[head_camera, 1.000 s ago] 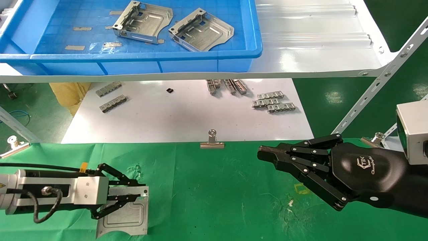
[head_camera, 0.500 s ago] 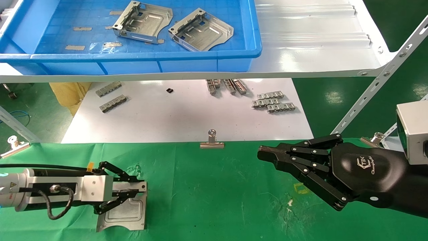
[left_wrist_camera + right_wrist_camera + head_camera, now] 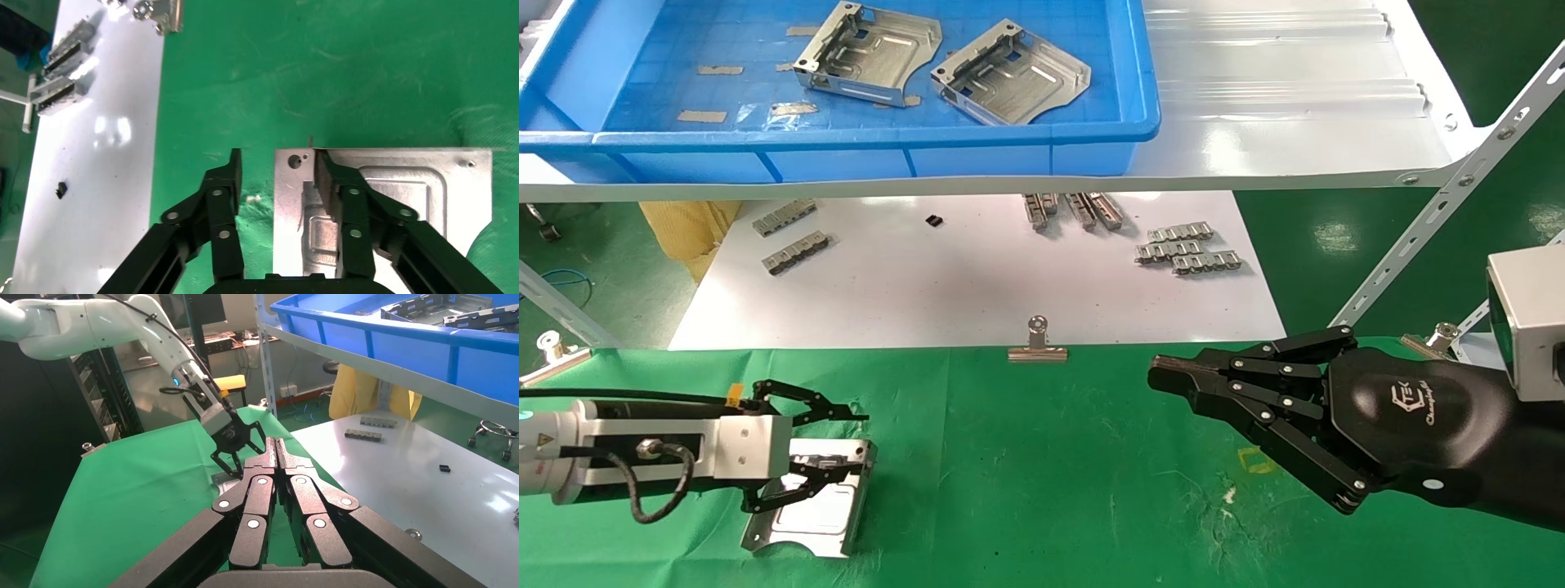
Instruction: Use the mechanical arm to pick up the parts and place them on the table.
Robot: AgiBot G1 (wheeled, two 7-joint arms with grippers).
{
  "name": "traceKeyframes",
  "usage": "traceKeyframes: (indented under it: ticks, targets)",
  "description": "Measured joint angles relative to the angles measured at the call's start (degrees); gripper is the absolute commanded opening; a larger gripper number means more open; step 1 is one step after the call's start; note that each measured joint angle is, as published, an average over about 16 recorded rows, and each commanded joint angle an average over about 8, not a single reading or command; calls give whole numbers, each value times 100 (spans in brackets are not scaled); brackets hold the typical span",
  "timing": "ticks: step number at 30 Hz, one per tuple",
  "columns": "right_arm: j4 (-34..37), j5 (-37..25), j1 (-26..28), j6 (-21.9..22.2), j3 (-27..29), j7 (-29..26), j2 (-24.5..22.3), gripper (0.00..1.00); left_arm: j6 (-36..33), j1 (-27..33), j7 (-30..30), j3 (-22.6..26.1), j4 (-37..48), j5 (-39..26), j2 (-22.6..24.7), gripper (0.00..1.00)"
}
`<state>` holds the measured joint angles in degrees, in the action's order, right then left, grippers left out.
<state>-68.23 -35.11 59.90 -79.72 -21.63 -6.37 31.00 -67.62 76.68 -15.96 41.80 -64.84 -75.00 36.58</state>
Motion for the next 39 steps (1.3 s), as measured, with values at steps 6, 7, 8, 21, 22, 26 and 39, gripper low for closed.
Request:
traceKeyframes:
  ticks: [6,7,8,21,22,26,39]
  targets:
    - [0,0,0,0,0,0,0,0,-58,29,99,-36,-99,72,-87,100]
    - [0,0,0,0,0,0,0,0,-54,31,125,-39,-117,75,-97,100]
    - [0,0,0,0,0,0,0,0,-50,32,155,-45,-135,84,-106,100]
    - [0,0,0,0,0,0,0,12,-337,-50,590,-319,-294,972,-179,100]
    - [0,0,0,0,0,0,0,25,-384,-62,618,-355,-305,1072,-184,100]
    - [0,0,0,0,0,0,0,75,-568,-124,717,-501,-337,1422,-204,100]
    - [0,0,0,0,0,0,0,100,-837,-411,1118,-942,-447,1862,-193,100]
